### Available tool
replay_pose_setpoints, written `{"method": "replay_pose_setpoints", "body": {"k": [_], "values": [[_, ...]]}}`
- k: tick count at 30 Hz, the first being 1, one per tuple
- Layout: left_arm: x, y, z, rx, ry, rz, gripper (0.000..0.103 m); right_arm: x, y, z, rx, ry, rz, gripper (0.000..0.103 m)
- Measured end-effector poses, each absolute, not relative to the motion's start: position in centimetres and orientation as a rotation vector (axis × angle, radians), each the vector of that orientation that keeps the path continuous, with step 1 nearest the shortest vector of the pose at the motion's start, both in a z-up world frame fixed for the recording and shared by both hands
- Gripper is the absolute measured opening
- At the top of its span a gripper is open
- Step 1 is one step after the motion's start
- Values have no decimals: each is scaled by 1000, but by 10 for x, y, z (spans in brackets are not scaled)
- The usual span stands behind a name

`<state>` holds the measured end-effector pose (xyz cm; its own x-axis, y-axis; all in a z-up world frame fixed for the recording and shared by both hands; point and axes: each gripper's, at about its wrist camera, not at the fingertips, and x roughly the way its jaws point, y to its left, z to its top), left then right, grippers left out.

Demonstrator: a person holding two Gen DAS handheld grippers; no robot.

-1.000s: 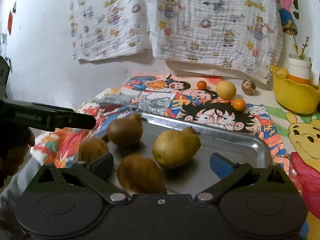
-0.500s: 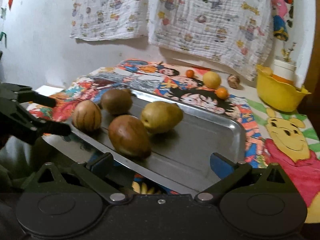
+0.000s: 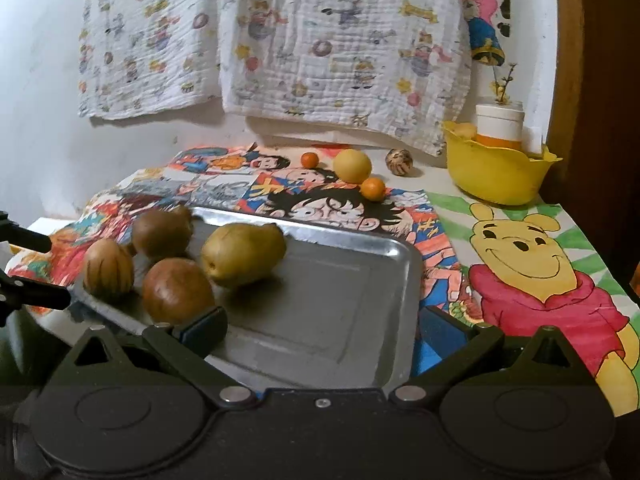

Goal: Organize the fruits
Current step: 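Move the left tool toward the lemon while the right tool approaches the orange, then close the left tool on the lemon while the right tool grasps the orange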

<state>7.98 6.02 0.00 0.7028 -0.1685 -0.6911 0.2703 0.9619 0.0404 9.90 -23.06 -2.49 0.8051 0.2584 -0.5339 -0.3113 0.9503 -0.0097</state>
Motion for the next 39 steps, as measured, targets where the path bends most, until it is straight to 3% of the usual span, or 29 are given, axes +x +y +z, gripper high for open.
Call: {"method": "replay_pose_setpoints", "body": {"k": [8, 25, 31, 39], "values": [[126, 82, 15, 13, 741, -242, 103, 134, -231, -20, -82, 549, 273, 102], [267, 69, 10, 48, 796, -197, 103, 277, -237, -9, 195, 665, 283, 102], [304, 67, 16, 41, 724, -158, 103, 352, -214, -6, 83, 730, 346, 102], [342, 63, 12, 14, 679, -213, 103, 385, -203, -25, 3, 690, 311, 100]]}}
